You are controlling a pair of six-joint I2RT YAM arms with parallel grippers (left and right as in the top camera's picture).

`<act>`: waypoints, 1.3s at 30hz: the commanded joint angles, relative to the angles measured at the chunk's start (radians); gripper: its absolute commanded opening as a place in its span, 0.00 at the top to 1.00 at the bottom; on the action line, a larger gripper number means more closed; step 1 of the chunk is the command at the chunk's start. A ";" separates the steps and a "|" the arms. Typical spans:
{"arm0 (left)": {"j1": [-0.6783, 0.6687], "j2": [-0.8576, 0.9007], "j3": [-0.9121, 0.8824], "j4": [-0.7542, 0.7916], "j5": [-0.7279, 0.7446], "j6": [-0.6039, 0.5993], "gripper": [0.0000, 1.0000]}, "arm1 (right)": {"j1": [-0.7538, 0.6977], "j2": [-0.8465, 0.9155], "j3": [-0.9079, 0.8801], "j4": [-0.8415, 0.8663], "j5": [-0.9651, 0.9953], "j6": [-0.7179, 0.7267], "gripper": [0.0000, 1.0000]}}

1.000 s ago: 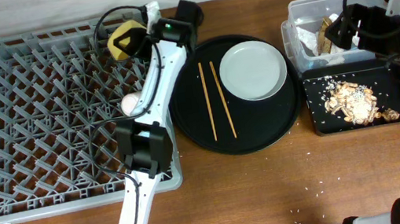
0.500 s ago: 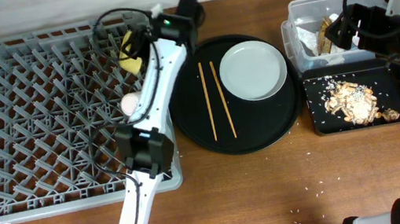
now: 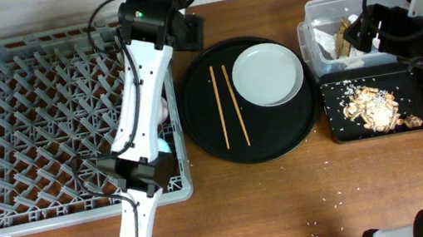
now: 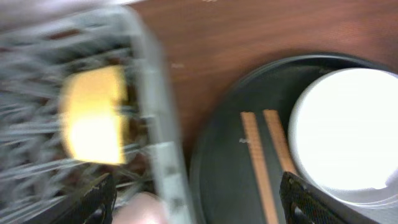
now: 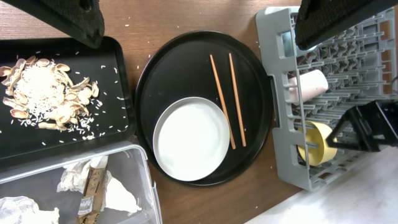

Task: Sort waste into correct bins and load items into the dishwasher rack
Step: 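Move the left gripper to the white plate and grasp its rim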

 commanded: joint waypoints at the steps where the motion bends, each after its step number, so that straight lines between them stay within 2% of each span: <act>1: -0.006 0.018 -0.086 0.072 0.272 0.006 0.17 | -0.002 0.003 0.001 0.000 0.012 -0.008 0.01; 3: -0.017 0.034 -0.145 0.130 0.315 0.023 0.21 | -0.002 0.003 0.001 0.000 0.012 -0.008 0.02; 8: -0.068 0.071 -0.282 0.229 0.314 0.024 0.26 | -0.002 0.003 0.001 0.000 0.012 -0.008 0.01; 10: -0.089 0.072 -0.349 0.280 0.311 0.024 0.35 | -0.002 0.003 0.001 0.000 0.012 -0.008 0.01; 13: -0.117 0.072 -0.427 0.347 0.281 0.014 0.39 | -0.002 0.003 0.001 0.000 0.012 -0.008 0.01; 15: -0.129 0.072 -0.453 0.356 0.200 -0.058 0.39 | -0.002 0.003 0.001 0.000 0.012 -0.008 0.01; 17: -0.135 0.074 -0.466 0.360 0.133 -0.138 0.39 | -0.002 0.003 0.001 0.000 0.012 -0.008 0.02; 23: -0.139 0.086 -0.466 0.389 0.124 -0.237 0.40 | -0.002 0.003 0.001 0.000 0.012 -0.008 0.01; 32: -0.181 0.133 -0.466 0.433 0.110 -0.245 0.52 | -0.002 0.003 0.001 0.000 0.012 -0.008 0.01; 39: -0.182 0.169 -0.466 0.436 0.061 -0.292 0.53 | -0.002 0.003 0.001 0.000 0.012 -0.008 0.01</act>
